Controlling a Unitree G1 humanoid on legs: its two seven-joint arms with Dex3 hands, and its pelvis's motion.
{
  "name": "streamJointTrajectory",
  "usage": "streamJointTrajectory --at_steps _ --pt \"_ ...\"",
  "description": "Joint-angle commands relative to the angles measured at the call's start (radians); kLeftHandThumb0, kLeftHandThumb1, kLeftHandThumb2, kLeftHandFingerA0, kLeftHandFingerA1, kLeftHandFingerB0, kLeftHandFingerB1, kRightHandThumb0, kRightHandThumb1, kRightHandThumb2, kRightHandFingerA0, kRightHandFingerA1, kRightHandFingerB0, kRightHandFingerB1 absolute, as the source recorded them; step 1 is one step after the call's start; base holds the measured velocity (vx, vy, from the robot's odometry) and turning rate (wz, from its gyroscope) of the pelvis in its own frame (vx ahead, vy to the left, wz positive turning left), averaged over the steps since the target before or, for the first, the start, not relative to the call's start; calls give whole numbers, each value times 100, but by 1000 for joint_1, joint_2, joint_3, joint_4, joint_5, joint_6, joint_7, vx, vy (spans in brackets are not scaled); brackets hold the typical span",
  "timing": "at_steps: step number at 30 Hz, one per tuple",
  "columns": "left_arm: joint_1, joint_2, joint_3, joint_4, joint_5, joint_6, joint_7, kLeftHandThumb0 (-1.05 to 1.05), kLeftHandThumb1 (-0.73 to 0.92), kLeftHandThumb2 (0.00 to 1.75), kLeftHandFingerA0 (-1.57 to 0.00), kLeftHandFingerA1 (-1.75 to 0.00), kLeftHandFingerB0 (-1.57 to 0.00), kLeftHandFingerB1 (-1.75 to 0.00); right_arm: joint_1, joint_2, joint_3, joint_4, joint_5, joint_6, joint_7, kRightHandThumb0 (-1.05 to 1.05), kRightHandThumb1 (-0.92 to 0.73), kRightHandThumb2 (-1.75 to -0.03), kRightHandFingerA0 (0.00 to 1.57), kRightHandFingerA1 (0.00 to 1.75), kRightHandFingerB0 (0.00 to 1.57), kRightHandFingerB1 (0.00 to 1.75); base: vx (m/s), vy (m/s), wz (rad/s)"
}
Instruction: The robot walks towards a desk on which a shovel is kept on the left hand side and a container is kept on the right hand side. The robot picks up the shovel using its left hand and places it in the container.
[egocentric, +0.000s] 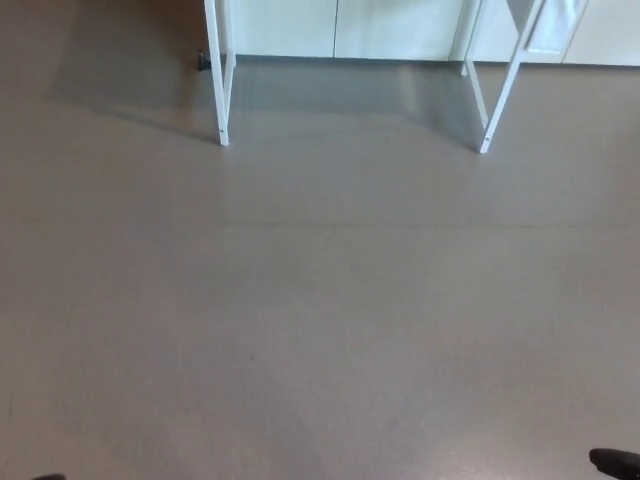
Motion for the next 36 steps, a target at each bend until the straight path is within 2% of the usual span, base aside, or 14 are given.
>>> streamJointTrajectory --at_steps 1,16,23,26,27,28,29,36 --pt "3 1 -2 7 -4 -35 -1 -27 58 58 -57 -42 -42 -36 -7 -18 -6 -1 -9 -21 -14 -34 -45 -66 62 55 40 47 155 -14 16" --pt "-2 -3 -13 23 9 -58 16 -29 57 57 -55 -41 -43 -36 -3 -25 -1 2 -10 -28 -15 -34 -45 -67 62 55 41 47 248 -165 -1" --pt "4 -2 -25 15 42 -67 46 -32 57 57 -59 -40 -45 -35 -7 -20 -2 9 -1 -21 -16 -32 -45 -66 62 54 41 47 256 110 -13" --pt "24 -6 -26 -11 30 -61 32 -31 58 58 -55 -40 -43 -35 -1 -23 -1 10 -4 -25 -16 -32 -45 -66 62 54 41 47 480 198 -9" --pt "22 -5 -29 -10 31 -63 34 -32 58 58 -53 -40 -42 -35 -2 -24 -1 11 -5 -26 -17 -25 -53 -56 68 48 45 41 319 180 1" --pt "19 -4 -32 -5 35 -66 35 -32 58 58 -53 -40 -42 -35 -2 -26 0 12 -8 -28 -20 -25 -53 -56 68 48 45 41 282 158 6" --pt "16 -4 -34 -5 35 -66 35 -32 58 58 -52 -40 -42 -35 -2 -24 -1 11 -4 -27 -18 -33 -45 -66 62 54 41 47 275 117 1" --pt "25 -25 -47 -27 20 -58 30 -32 58 58 -47 -38 -42 -35 6 -20 -8 14 9 -26 -14 -31 -45 -65 62 54 41 46 238 7 9"
